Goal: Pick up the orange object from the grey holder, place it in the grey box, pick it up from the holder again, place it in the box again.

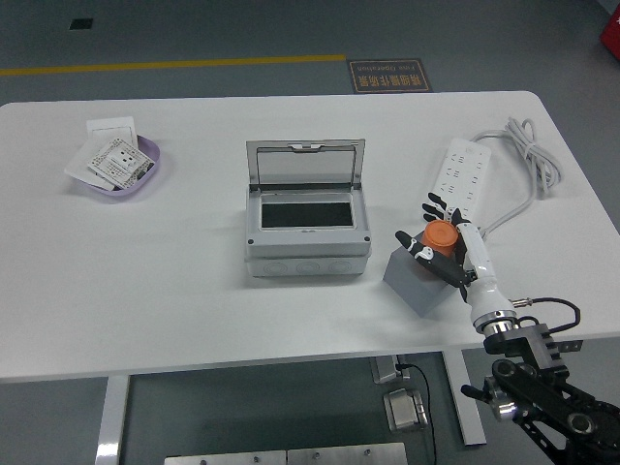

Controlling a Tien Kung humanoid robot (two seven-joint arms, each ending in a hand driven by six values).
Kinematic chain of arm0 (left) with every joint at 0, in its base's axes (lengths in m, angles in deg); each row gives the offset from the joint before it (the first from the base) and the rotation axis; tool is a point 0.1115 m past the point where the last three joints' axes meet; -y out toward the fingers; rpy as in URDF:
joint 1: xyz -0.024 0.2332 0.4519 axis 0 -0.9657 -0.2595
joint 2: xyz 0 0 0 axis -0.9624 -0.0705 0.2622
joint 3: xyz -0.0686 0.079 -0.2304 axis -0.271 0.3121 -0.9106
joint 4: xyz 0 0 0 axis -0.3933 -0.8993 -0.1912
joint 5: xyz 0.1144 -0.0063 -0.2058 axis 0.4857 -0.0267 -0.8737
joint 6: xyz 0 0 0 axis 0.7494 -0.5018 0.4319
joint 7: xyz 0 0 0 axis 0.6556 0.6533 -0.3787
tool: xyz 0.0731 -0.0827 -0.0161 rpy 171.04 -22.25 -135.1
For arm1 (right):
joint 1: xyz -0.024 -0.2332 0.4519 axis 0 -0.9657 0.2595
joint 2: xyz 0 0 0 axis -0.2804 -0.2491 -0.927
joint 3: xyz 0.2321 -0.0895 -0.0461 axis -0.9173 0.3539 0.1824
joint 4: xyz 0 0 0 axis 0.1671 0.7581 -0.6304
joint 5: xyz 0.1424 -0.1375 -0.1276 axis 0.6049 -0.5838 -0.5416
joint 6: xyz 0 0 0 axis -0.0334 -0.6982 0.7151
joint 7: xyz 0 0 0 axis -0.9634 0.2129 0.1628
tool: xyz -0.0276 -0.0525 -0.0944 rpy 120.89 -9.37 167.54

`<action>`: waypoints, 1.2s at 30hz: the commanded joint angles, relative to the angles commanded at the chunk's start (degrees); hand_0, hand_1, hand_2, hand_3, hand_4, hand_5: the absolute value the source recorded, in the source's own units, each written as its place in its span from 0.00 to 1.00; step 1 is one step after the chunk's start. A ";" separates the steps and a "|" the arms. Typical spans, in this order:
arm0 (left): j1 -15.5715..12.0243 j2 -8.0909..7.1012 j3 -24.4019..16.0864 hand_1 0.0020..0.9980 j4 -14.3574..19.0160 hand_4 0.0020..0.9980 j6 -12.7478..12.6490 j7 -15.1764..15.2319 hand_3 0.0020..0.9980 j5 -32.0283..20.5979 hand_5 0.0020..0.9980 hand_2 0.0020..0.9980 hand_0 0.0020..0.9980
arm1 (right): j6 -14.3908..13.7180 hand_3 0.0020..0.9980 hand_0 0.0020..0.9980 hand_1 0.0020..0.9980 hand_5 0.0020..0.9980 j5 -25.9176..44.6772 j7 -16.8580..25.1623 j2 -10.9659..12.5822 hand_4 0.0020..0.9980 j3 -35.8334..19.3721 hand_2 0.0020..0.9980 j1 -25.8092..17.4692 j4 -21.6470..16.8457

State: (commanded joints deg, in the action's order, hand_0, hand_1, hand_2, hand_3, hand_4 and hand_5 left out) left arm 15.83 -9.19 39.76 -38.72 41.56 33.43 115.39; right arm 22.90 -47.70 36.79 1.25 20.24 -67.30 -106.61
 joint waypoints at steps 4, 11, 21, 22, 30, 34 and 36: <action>-0.06 -0.02 -0.11 0.72 0.00 0.59 -0.01 0.04 0.67 0.06 0.08 0.64 0.67 | -0.35 0.86 0.81 0.80 0.22 0.66 0.03 0.02 0.93 -0.12 0.81 -0.17 0.04; -0.09 -0.07 -0.17 0.72 0.00 0.59 -0.03 0.24 0.67 -0.05 0.08 0.64 0.67 | -1.06 0.82 0.77 0.75 0.02 2.39 -0.09 -0.01 0.59 0.16 0.75 -0.44 -0.02; -0.06 -0.09 0.45 0.72 0.00 0.59 -0.06 0.69 0.67 -0.94 0.08 0.64 0.67 | -1.86 0.54 0.73 0.61 0.00 2.75 -1.11 0.06 0.03 0.36 0.59 -0.41 -1.03; -0.07 -0.07 0.53 0.72 0.00 0.59 -0.06 0.73 0.67 -1.05 0.08 0.64 0.67 | -1.91 0.54 0.73 0.61 0.00 2.60 -1.27 0.09 0.03 0.42 0.59 -0.40 -1.13; 0.02 -0.03 0.70 0.72 0.00 0.59 -0.09 0.93 0.67 -1.30 0.08 0.64 0.67 | -2.64 0.38 0.55 0.49 0.00 -1.01 -3.21 0.50 0.04 0.84 0.50 -0.07 -2.62; 0.10 -0.01 0.79 0.72 0.00 0.59 -0.17 1.14 0.67 -1.44 0.08 0.64 0.67 | -3.02 0.30 0.50 0.40 0.00 -3.07 -3.84 0.72 0.05 0.75 0.44 0.19 -3.42; 0.08 0.01 0.80 0.72 0.00 0.59 -0.20 1.19 0.67 -1.42 0.08 0.64 0.67 | -3.13 0.30 0.50 0.40 0.00 -3.71 -4.00 0.78 0.05 0.68 0.44 0.30 -3.68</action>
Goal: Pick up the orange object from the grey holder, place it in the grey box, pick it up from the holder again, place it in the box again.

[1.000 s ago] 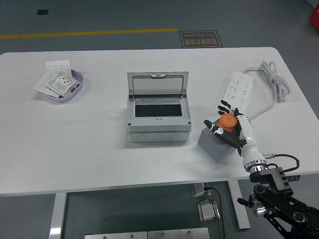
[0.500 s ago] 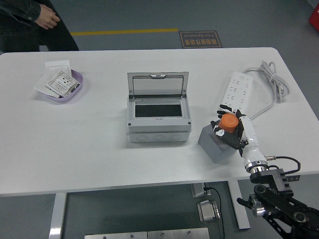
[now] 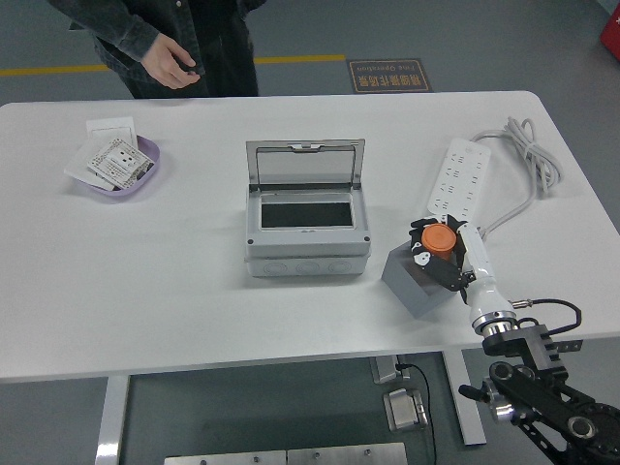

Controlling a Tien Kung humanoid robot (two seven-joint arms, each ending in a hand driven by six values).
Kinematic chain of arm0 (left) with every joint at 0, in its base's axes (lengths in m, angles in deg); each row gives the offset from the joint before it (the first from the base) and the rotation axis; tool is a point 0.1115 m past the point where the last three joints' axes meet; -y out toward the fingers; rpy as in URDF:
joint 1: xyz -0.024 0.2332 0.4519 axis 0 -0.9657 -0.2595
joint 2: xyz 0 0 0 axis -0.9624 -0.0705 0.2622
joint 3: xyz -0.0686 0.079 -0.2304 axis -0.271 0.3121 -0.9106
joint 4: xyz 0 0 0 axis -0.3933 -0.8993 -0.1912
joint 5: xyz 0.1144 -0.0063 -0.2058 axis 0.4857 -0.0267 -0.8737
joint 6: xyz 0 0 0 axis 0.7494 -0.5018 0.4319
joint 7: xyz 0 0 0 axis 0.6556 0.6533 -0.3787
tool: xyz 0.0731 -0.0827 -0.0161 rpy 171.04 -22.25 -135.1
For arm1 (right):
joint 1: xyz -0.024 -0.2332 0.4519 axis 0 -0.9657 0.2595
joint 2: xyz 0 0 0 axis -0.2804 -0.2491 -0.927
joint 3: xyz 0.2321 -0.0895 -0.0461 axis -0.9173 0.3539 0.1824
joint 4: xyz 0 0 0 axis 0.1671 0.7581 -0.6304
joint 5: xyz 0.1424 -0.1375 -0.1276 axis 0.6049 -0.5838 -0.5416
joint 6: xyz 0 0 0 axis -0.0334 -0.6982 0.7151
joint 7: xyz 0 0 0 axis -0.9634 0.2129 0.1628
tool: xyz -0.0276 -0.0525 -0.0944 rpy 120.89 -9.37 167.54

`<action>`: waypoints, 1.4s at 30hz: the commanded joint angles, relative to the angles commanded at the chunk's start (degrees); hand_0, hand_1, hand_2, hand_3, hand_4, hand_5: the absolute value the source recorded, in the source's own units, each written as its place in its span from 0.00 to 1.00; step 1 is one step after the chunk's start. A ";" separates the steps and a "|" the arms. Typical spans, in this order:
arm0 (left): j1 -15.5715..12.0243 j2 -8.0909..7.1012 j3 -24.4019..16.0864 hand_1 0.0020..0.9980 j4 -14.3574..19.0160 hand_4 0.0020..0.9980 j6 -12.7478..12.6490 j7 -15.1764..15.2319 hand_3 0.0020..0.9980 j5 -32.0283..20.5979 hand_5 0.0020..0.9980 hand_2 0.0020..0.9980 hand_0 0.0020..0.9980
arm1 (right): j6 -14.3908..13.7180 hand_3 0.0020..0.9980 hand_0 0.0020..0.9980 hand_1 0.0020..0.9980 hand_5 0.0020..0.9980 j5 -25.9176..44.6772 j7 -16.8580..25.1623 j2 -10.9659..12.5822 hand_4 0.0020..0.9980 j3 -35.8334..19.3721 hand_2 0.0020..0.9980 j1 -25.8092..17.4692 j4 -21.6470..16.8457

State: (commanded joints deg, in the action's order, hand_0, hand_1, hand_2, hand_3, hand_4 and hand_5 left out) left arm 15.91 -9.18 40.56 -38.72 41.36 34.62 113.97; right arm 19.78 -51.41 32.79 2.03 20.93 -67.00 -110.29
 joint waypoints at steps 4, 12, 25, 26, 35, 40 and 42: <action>-0.07 0.09 -0.38 0.72 0.00 0.60 0.01 -0.12 0.66 0.48 0.08 0.64 0.67 | -0.18 0.22 0.47 0.28 0.00 -1.30 -0.35 0.03 0.00 -0.33 0.31 0.18 -0.48; -0.19 0.21 -1.03 0.72 0.00 0.60 0.09 -0.35 0.66 1.38 0.08 0.64 0.67 | -0.41 0.21 0.47 0.28 0.00 -3.23 -1.01 0.19 0.00 -0.46 0.31 0.45 -1.16; -0.24 0.29 -2.94 0.72 0.00 0.61 0.10 -0.78 0.66 3.55 0.10 0.64 0.67 | -2.93 0.21 0.47 0.28 0.00 -10.03 -5.60 1.76 0.02 3.97 0.30 5.77 -4.65; -0.23 0.28 -3.03 0.72 0.00 0.61 0.10 -0.80 0.66 3.64 0.10 0.64 0.67 | -3.10 0.20 0.40 0.25 0.00 -10.98 -6.33 1.84 0.00 4.55 0.30 6.69 -4.61; -0.24 0.21 -3.91 0.72 0.00 0.61 0.09 -1.17 0.66 4.28 0.10 0.64 0.67 | -2.58 0.20 0.10 0.17 0.00 -20.79 -14.64 0.04 0.00 9.81 0.28 16.62 -1.04; -0.12 0.13 -3.89 0.72 0.00 0.61 0.10 -1.22 0.66 4.11 0.10 0.64 0.67 | -1.45 0.19 0.00 0.13 0.00 -24.90 -17.90 -2.29 0.00 13.16 0.27 22.47 3.61; -0.08 0.06 -3.93 0.72 0.00 0.61 0.11 -1.26 0.66 4.16 0.10 0.64 0.67 | -0.59 0.19 0.00 0.13 0.00 -27.09 -19.71 -3.22 0.00 14.96 0.27 24.93 5.68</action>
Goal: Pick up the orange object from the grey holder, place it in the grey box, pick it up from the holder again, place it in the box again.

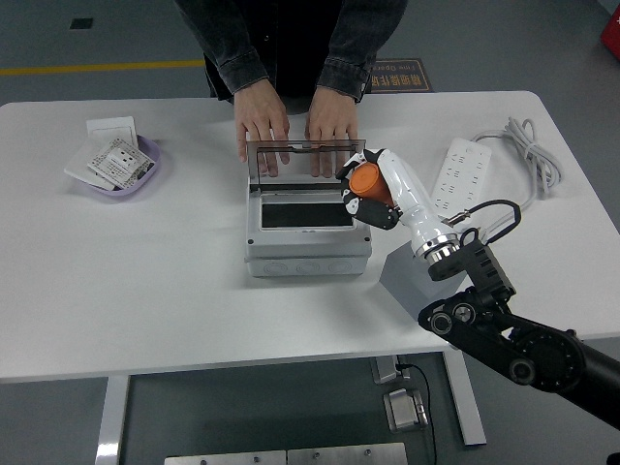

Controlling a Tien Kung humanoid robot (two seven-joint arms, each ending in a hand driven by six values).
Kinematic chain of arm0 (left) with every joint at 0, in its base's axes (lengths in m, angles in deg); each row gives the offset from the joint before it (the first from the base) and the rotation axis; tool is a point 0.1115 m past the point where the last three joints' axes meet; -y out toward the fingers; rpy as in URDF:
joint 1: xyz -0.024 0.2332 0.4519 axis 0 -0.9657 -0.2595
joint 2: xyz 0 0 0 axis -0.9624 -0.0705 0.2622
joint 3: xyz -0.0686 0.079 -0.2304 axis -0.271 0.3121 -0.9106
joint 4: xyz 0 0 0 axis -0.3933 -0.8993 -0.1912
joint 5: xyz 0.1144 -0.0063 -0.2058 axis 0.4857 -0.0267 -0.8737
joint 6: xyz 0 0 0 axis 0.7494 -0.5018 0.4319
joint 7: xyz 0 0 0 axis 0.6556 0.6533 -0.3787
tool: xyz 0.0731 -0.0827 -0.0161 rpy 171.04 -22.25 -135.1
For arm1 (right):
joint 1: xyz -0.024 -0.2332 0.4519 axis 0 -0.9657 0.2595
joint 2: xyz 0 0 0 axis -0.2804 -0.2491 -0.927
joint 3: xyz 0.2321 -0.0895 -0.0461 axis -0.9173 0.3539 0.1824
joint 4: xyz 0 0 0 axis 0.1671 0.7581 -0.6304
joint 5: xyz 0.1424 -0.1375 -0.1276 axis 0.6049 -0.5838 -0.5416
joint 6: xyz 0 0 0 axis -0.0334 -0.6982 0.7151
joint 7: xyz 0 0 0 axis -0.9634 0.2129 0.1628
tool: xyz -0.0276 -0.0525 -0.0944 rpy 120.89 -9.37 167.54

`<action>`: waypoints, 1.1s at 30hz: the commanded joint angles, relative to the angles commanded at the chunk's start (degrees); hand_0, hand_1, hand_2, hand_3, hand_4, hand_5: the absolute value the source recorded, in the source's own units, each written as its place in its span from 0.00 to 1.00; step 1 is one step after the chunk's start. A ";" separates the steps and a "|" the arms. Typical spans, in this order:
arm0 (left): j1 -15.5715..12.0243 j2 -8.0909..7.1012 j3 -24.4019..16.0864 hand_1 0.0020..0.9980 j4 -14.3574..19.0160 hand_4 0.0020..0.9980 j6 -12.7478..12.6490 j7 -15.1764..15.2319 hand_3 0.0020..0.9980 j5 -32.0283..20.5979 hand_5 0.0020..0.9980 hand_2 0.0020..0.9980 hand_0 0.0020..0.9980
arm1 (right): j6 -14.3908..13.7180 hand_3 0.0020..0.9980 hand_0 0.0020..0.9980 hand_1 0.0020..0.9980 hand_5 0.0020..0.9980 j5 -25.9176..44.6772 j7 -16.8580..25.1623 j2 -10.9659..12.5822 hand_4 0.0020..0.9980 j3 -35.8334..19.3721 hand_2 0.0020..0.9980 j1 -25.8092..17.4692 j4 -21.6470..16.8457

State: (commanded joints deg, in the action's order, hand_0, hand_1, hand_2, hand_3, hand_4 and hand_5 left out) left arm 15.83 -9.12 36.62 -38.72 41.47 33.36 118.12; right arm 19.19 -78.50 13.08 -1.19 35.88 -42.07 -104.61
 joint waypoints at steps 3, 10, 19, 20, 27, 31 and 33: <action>0.06 -0.07 -0.10 0.72 0.00 0.61 0.02 -0.06 0.66 0.07 0.11 0.64 0.67 | 1.43 0.18 0.00 0.11 0.00 -3.08 -2.39 -1.08 0.00 2.62 0.26 3.45 2.67; 0.11 -0.18 -0.23 0.72 0.00 0.61 0.07 -0.19 0.65 0.21 0.11 0.64 0.67 | 4.22 0.18 0.00 0.09 0.00 -5.83 -5.62 -3.02 0.00 8.95 0.23 10.09 6.91; 0.34 -0.32 0.33 0.72 0.00 0.61 0.13 -0.21 0.65 -0.27 0.11 0.64 0.67 | 5.59 0.18 0.00 0.08 0.00 -3.31 -6.13 -5.88 0.00 16.43 0.23 15.45 12.03; 0.37 -0.32 0.45 0.72 0.00 0.60 0.14 -0.20 0.65 -0.37 0.11 0.64 0.67 | 5.77 0.18 0.00 0.08 0.00 -2.93 -6.20 -6.16 0.00 17.23 0.23 15.92 12.71; 0.61 -0.30 0.79 0.72 0.00 0.60 0.18 -0.17 0.65 -0.59 0.11 0.64 0.67 | 7.76 0.18 0.00 0.08 0.00 -1.01 -7.26 -7.60 0.00 23.26 0.23 19.17 17.37; 0.65 -0.29 0.63 0.72 0.00 0.60 0.21 -0.24 0.65 -0.34 0.11 0.64 0.67 | 8.44 0.18 0.00 0.08 0.00 -0.88 -7.70 -8.19 0.00 24.46 0.23 20.16 18.68; 0.66 -0.28 0.66 0.72 0.00 0.60 0.23 -0.25 0.65 -0.29 0.11 0.64 0.67 | 8.85 0.18 0.00 0.08 0.00 -0.88 -7.63 -8.45 0.00 24.43 0.23 20.43 19.11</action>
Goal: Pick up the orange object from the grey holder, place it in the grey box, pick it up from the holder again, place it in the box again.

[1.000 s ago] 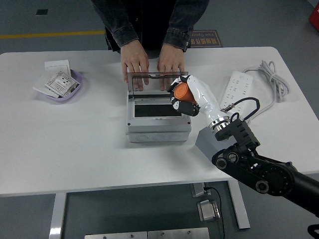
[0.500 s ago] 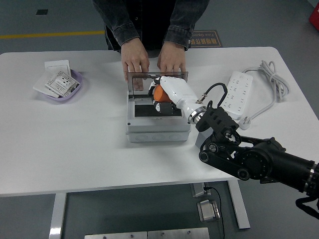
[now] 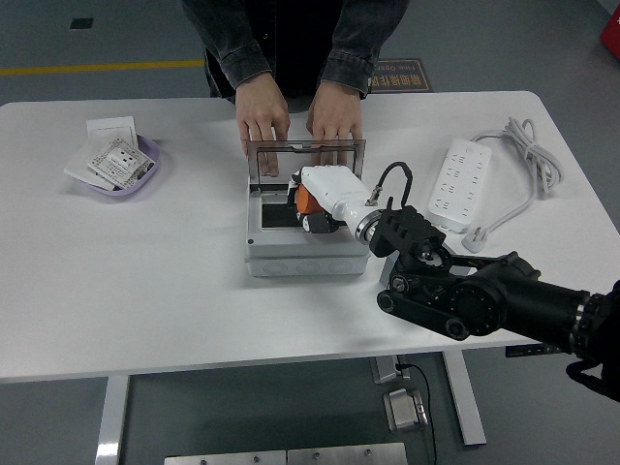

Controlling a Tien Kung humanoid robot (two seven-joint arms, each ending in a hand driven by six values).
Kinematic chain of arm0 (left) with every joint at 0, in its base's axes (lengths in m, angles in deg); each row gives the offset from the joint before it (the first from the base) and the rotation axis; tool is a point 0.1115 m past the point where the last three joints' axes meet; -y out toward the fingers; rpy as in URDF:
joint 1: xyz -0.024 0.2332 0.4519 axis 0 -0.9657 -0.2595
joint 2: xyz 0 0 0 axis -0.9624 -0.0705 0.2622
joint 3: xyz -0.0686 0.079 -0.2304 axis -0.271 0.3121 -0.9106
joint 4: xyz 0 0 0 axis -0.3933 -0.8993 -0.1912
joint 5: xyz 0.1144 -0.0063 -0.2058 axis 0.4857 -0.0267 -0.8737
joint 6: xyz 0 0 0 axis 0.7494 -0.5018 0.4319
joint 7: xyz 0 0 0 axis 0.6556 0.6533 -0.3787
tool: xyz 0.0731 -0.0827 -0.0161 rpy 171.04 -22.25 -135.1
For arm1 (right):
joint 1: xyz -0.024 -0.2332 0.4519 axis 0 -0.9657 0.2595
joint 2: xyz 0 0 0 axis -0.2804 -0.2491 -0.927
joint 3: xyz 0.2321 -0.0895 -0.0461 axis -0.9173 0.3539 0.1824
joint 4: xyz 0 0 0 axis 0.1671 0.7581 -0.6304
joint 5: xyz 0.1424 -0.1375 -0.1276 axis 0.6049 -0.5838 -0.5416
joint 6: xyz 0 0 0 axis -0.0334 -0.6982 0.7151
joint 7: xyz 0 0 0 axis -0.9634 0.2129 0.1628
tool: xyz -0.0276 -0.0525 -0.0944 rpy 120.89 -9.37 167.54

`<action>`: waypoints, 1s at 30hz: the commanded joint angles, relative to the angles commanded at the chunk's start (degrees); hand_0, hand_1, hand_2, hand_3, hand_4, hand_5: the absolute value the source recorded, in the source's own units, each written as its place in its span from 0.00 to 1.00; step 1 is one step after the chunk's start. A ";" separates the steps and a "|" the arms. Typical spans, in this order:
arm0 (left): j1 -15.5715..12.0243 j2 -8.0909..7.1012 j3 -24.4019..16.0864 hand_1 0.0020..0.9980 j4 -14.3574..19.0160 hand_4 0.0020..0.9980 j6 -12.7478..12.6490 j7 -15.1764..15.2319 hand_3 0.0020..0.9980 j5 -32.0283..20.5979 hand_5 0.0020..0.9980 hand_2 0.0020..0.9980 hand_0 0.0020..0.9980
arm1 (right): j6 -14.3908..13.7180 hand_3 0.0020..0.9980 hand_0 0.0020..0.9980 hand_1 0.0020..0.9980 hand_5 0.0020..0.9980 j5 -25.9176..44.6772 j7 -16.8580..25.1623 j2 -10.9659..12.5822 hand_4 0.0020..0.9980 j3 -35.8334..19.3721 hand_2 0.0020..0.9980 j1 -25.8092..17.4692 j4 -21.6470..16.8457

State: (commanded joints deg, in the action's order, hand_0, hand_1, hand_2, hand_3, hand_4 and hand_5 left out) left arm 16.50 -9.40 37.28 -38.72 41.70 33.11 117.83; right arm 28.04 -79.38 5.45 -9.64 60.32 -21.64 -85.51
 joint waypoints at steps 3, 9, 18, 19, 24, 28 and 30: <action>0.04 0.01 0.03 0.72 0.00 0.60 0.00 0.00 0.65 0.05 0.11 0.64 0.67 | 1.13 0.18 0.00 0.08 0.00 0.30 0.53 -0.21 0.00 -0.66 0.23 0.16 0.54; 0.12 0.08 0.63 0.72 0.00 0.60 0.04 0.08 0.65 -0.38 0.11 0.64 0.67 | 2.81 0.19 0.00 0.09 0.00 0.60 1.62 -0.28 0.00 -1.80 0.24 0.17 1.11; 0.38 0.10 3.49 0.72 0.00 0.59 0.07 0.71 0.65 -2.83 0.11 0.64 0.67 | 4.22 0.67 0.11 0.32 0.36 0.18 1.90 -0.50 0.72 -2.96 0.52 0.17 1.17; 0.38 0.11 3.60 0.72 0.00 0.59 0.07 0.71 0.65 -2.90 0.11 0.64 0.67 | 4.18 0.67 0.11 0.32 0.36 0.16 1.89 -0.50 0.72 -3.02 0.52 0.14 1.11; 0.33 0.15 4.29 0.72 0.00 0.59 0.12 0.72 0.64 -3.39 0.11 0.64 0.67 | 3.75 0.70 0.51 0.54 0.56 0.07 1.86 -0.48 0.97 -3.32 0.58 -0.12 0.83; 0.32 0.24 5.20 0.72 0.00 0.59 0.12 0.89 0.64 -4.14 0.11 0.64 0.67 | 3.36 0.70 0.51 0.54 0.56 -0.12 1.86 -0.33 0.97 -3.79 0.58 -0.39 0.39; 0.29 0.29 6.04 0.72 0.00 0.58 0.11 1.09 0.64 -4.92 0.11 0.64 0.67 | 3.20 0.71 0.61 0.61 0.60 -0.21 1.86 -0.13 0.99 -4.11 0.61 -0.56 -0.07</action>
State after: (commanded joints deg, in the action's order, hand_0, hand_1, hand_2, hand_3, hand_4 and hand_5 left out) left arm 16.79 -9.11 43.32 -38.72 41.81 34.19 112.91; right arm 31.25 -79.60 7.32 -9.77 56.21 -22.20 -85.57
